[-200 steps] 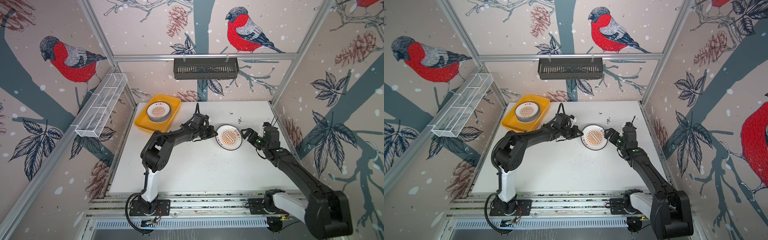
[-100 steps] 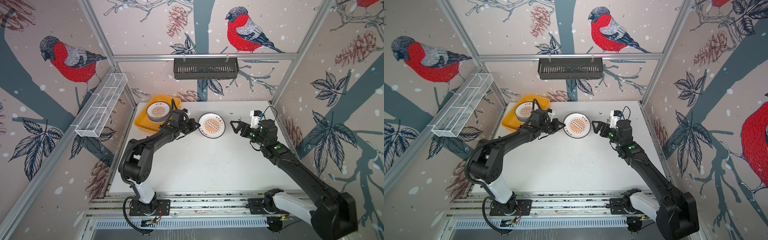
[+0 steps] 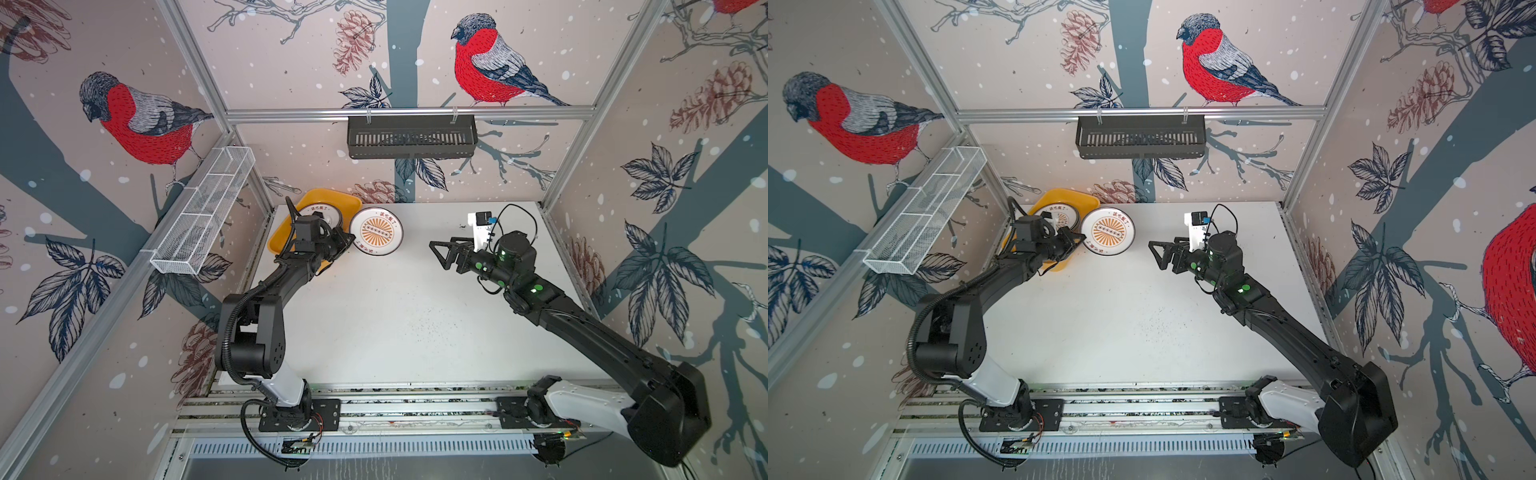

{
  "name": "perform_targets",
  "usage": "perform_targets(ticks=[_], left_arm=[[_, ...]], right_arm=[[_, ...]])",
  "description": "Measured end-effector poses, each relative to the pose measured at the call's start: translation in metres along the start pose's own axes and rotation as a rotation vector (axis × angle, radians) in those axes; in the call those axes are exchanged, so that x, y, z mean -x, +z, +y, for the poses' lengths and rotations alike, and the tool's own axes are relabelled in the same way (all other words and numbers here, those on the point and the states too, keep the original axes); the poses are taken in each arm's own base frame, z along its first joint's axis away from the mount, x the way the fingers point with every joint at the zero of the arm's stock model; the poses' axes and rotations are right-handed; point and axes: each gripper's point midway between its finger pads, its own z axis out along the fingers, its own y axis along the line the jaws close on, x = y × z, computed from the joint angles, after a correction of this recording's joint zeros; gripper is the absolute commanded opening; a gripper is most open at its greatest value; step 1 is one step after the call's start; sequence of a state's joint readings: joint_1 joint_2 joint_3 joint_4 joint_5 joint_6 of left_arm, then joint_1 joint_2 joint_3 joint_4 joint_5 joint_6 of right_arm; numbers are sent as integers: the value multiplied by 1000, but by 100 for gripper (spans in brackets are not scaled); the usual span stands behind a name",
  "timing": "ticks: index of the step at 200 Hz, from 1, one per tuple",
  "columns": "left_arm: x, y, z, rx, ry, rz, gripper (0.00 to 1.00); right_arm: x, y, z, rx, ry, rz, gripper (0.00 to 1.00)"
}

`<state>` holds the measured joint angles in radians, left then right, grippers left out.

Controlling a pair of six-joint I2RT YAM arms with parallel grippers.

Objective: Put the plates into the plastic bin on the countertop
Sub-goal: 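Carry the plate to the bin with the left gripper while the right draws back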

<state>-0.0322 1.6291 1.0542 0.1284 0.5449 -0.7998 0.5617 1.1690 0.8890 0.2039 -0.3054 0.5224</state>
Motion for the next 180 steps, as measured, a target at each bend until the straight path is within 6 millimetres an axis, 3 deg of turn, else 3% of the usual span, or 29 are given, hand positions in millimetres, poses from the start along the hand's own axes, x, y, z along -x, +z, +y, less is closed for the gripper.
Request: perform_targets(ticks=[33,80,180], left_arm=[[39,-18,29,35,-69,-94,0],[80,-26,57,68,-125,-168,0],[136,-22,119,140,-249,-267,0]], right_arm=[[2,2,7,22,-24,-6,99],[3,4,18,50,-43,-11,99],[-7,22,35,103,-69,32,100]])
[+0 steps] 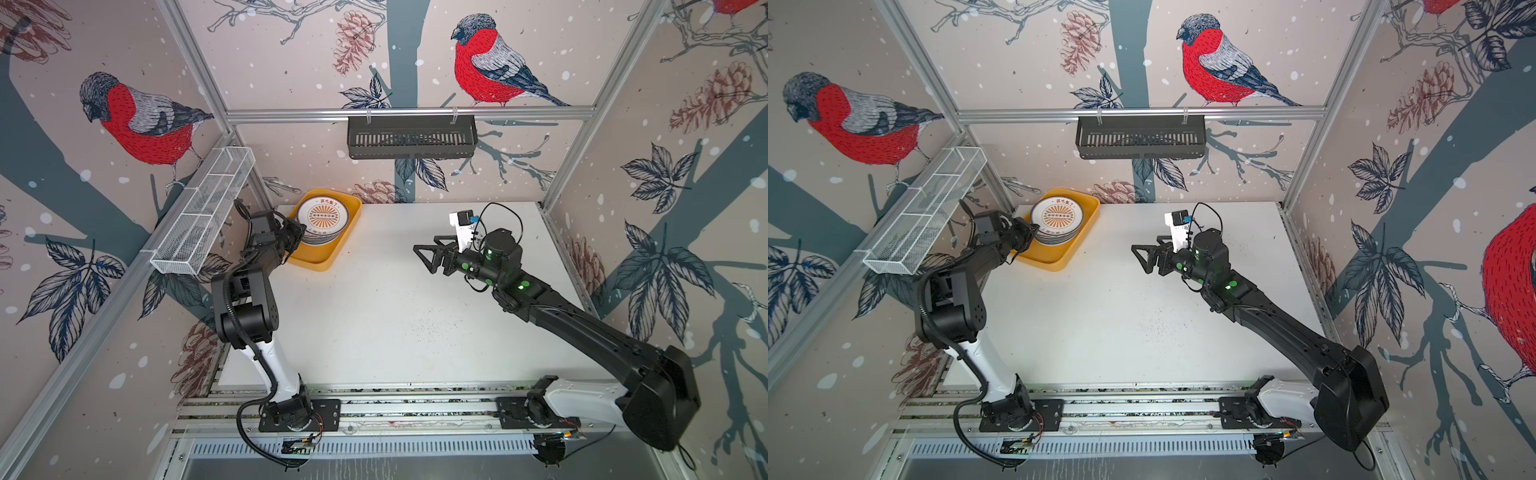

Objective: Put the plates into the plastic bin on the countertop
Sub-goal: 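Carry the plate to the bin with the left gripper while the right draws back, then lower the plate into the bin against the stack with the left gripper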

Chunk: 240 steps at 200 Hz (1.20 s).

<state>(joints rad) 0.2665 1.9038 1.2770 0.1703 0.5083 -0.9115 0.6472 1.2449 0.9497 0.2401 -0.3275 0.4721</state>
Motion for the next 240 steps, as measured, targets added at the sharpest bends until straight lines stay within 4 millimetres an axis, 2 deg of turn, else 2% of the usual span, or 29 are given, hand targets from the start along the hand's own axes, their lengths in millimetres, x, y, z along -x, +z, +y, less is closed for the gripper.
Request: perform_targets(ticks=[52,76,135,210,240], left_arm=[[18,18,11,5,-26,-11,0],[22,26,16,13,-38,-12,0],[31,35,21,29,-37,-27,0],[32,42,37,95,-23,-22,0],[32,44,41,106,-23,-16,6]], right_arm=[[0,2,-6,-29,1,-6,99],[-9,7,-16,-63,13,20,100],[-6,8,-22,-98,13,9,100],[-6,13,-27,-118,13,13,99],[-6,14,-28,-120,15,17,99]])
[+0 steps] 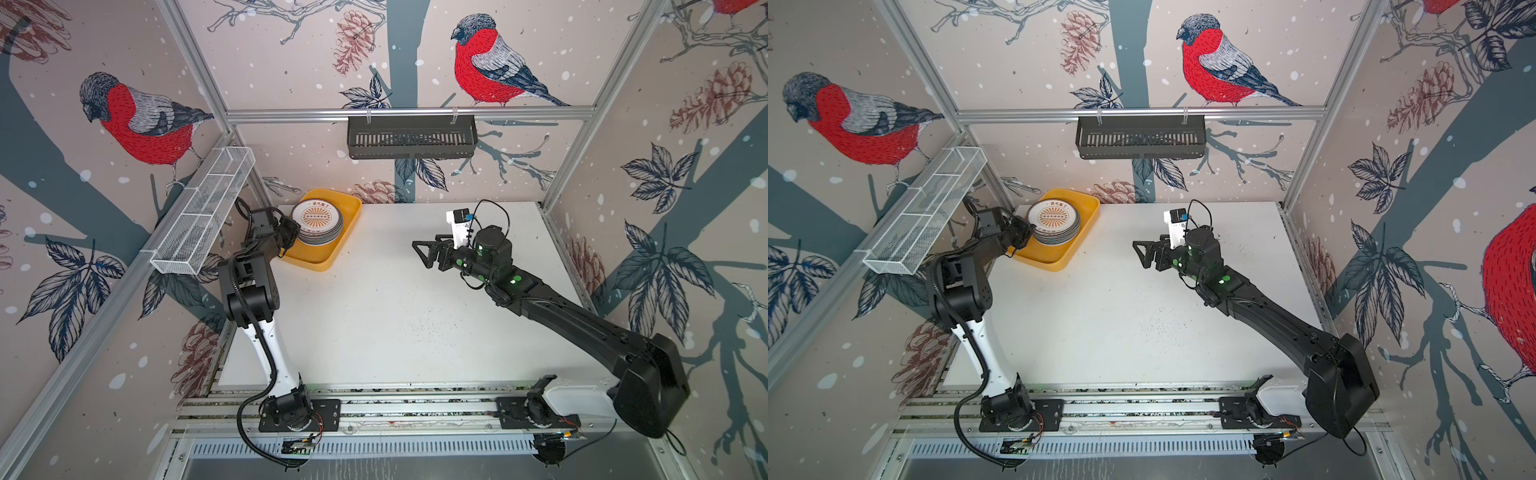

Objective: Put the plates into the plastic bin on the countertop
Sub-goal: 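Lower the plate into the bin against the stack with the left gripper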

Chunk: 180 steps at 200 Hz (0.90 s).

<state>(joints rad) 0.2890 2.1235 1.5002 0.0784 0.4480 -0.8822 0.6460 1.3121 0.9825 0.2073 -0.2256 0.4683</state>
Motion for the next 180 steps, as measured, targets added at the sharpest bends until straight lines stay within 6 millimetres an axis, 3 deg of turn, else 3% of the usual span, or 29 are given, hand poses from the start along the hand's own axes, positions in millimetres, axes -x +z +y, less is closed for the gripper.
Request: perform_targets(ticks=[66,132,180], left_arm=[[-2,1,0,5,16,18,27],[-1,0,-12,24,90,38,37],[-14,6,-12,75,161,80,48]], right_arm=[[-1,1,-2,-7,2,3,100],[-1,1,-4,-19,2,-1,100],[-2,1,-5,-21,3,4,99]])
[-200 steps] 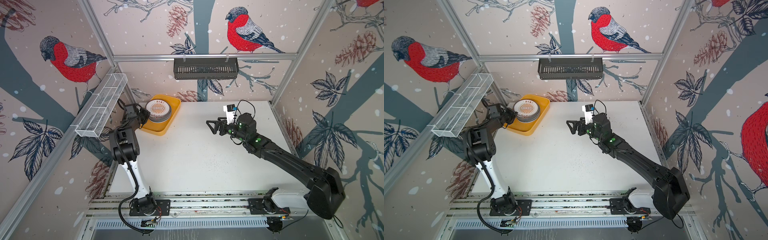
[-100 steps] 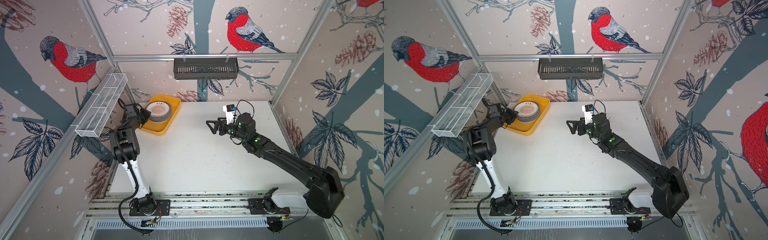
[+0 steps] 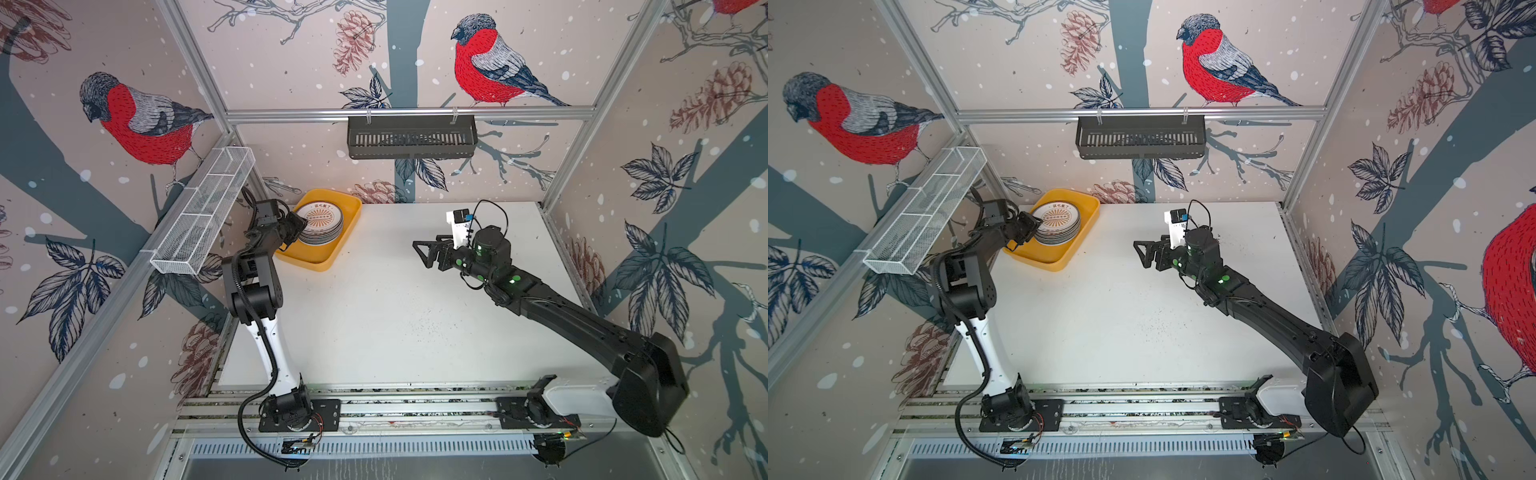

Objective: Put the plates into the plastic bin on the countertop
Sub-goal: 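Lower the plate into the bin against the stack with the left gripper, then open the left gripper and raise it out of the bin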

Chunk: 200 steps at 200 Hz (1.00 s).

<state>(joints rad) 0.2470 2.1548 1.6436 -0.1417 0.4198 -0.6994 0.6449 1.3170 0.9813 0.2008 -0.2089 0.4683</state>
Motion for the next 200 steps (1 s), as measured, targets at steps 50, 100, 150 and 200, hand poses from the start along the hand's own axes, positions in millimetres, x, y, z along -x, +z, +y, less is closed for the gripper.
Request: perform_targets(ticks=[50,100,150,200], left_arm=[[0,-4,6,50,28,-3,63],[8,-19,-2,81,78,-39,69],[5,-41,-19,74,136,-71,80],[-14,-76,-49,17,249,-123,88]], right_arm=[[-6,-1,-3,-11,4,17,100],[-6,-2,-3,-12,4,17,99],[-1,-9,-1,-16,-2,-2,99],[-1,-19,-4,-40,-2,-12,100]])
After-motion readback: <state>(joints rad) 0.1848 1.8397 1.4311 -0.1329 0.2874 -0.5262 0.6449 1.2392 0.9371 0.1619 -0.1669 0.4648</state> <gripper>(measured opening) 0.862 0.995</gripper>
